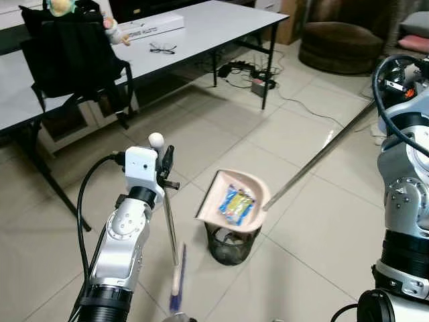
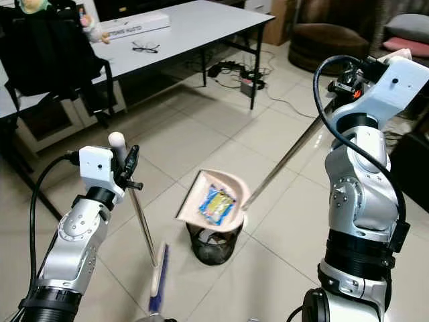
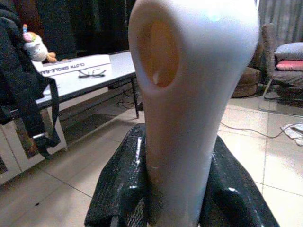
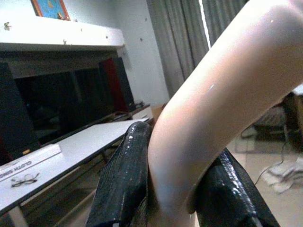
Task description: Sweep floor
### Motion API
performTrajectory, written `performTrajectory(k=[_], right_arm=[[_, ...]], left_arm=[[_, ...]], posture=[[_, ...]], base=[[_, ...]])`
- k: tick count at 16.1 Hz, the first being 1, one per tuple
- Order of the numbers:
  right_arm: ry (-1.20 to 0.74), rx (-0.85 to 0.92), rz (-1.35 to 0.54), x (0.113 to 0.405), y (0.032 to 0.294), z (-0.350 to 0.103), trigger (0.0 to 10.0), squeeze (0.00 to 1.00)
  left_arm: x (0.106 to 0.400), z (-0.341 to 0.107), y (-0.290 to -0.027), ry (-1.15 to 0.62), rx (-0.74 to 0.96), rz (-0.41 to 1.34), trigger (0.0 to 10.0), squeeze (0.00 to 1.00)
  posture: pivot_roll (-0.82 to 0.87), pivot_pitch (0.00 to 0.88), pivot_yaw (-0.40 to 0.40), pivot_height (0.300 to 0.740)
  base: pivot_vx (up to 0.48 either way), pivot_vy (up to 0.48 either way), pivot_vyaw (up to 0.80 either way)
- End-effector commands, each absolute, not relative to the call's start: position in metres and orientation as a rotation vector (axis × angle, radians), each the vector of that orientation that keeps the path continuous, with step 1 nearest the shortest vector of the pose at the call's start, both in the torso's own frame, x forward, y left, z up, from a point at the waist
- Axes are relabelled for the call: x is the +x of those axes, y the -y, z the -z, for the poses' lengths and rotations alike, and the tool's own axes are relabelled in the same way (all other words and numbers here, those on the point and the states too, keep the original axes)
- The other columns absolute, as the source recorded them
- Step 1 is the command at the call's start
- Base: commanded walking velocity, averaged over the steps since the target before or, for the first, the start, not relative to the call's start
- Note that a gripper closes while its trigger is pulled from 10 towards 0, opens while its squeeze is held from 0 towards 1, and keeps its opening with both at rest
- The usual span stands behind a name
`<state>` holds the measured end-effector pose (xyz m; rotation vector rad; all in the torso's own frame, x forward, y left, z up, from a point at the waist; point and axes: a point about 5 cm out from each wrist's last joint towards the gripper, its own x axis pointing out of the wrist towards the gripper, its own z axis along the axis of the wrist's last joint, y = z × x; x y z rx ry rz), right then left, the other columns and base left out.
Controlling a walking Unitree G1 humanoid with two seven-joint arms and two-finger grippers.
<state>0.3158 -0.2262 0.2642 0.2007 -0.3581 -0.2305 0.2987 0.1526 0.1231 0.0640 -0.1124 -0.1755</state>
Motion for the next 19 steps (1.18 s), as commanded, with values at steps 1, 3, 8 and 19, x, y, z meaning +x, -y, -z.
performTrajectory(k=[1,3,8,19], right_arm=[[0.456,0.160,0.162,0.312,0.217,-0.276,10.0,0.00],[0.485,0.112,0.093,0.313,0.205,-0.274,10.0,0.00],[0.573,-0.094,-0.073,0.320,0.164,-0.258,10.0,0.00],[0.762,-0.226,-0.145,0.355,0.117,-0.245,10.0,0.00]], left_arm=[[0.299,-0.126,-0.152,0.121,0.067,0.188,10.0,0.00],[0.299,-0.125,-0.151,0.118,0.069,0.193,10.0,0.00],[0.298,-0.128,-0.149,0.121,0.072,0.195,10.0,0.00],[0.270,-0.128,-0.167,0.089,0.104,0.137,10.0,0.00]], posture=[[-0.06,0.033,0.050,0.740],[-0.06,0.033,0.050,0.740],[-0.03,0.038,0.047,0.740],[0.10,0.132,0.041,0.740]], base=[[0.000,0.000,0.00],[0.000,0.000,0.00],[0.000,0.000,0.00],[0.000,0.000,0.00]])
